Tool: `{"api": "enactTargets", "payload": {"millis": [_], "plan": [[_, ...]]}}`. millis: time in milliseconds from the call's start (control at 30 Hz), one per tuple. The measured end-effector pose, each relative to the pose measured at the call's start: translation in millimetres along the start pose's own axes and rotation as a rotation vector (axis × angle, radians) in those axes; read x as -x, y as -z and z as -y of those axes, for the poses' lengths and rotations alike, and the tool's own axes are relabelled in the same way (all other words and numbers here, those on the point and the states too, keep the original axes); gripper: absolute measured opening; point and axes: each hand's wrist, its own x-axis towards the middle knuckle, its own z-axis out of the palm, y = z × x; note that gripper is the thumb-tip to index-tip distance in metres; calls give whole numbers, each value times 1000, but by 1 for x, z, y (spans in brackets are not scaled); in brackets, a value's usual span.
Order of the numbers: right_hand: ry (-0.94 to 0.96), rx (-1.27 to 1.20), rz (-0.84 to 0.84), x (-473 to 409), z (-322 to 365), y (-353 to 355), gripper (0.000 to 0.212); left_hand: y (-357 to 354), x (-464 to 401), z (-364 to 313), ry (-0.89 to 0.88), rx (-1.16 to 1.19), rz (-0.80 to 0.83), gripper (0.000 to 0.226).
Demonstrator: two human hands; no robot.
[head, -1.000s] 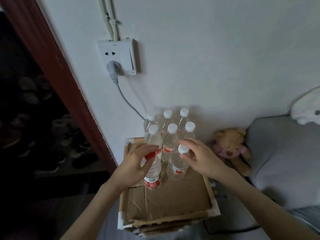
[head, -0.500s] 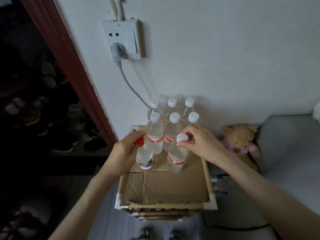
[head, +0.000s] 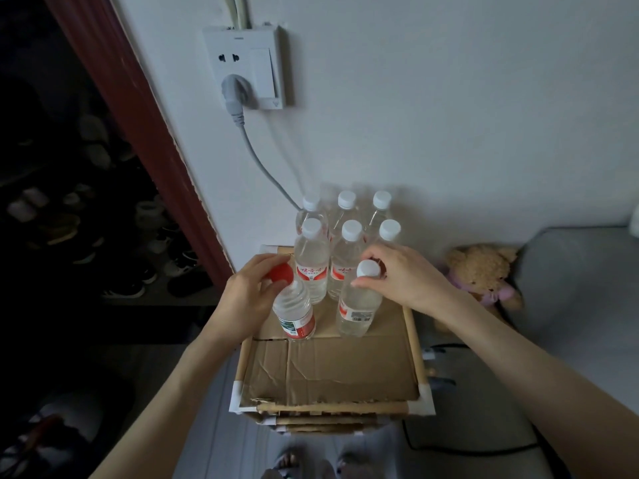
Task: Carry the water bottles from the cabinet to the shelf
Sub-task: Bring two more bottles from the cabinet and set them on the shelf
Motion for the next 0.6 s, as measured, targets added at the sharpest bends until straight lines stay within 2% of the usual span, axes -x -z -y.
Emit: {"api": "enactTargets", "payload": {"millis": [67,133,267,400,600], "plan": [[-7,-73,122,2,-3,2,47,-4,-1,0,-4,-41,-24,36],[-29,-137,188,3,-7,3,44,-8,-3,1,10,-81,-47,37],[-51,-119,85,0,-10,2,29,-9,-8,-1,39,-65,-40,33],[-49,-55,-6,1,-7,-1,38,-5,-8,-4,36,11,52,39],[-51,-157,202,3,-14,-2,49,-8,-5,-7,4,-31,22,34]]}}
